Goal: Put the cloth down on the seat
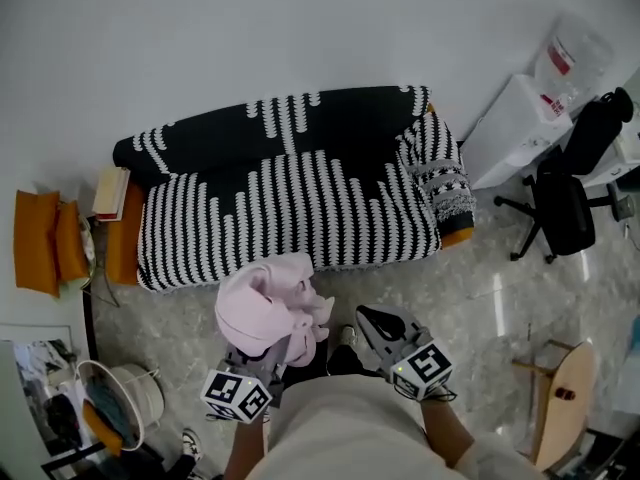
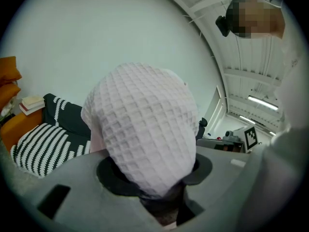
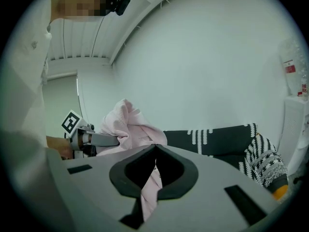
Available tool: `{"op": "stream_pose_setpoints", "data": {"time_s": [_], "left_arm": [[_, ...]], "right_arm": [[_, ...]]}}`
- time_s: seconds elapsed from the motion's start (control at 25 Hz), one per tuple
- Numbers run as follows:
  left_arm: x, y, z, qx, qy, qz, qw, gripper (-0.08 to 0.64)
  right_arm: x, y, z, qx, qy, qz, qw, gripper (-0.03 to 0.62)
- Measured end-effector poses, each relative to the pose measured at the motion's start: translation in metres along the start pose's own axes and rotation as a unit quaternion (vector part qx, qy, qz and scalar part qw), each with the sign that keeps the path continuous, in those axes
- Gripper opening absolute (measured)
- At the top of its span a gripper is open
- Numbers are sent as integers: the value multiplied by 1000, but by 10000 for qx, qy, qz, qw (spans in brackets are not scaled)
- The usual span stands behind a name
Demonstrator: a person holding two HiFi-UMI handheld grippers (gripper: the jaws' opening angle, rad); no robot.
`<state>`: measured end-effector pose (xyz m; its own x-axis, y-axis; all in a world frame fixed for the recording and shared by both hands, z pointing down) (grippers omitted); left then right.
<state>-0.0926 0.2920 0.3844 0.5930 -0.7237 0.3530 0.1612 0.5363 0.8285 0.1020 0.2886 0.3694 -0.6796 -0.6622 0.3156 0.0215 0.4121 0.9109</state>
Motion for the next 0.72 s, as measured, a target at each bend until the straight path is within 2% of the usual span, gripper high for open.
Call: {"op": "stream_pose_setpoints", "data": {"time_s": [0.4, 0.72], "left_arm": [[24, -40, 45, 283, 350, 63, 9990, 202], [35, -57, 82, 307, 588, 140, 9977, 202]], "right_arm": [[51, -34, 0, -145, 225, -69, 9996, 8], [87, -45, 6, -200, 475, -29, 9987, 8]]}}
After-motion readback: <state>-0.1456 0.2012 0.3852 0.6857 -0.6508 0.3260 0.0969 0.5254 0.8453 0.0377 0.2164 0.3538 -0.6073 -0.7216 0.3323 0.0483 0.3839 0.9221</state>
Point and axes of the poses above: the fingertips, and each gripper's own axes: x forward along the fingers, z to its left, y out of its underside, the point moved 3 cm from there along -x, backward along the fingers, and after that the axes turned 2 degrees about z, right-handed, at the moved point
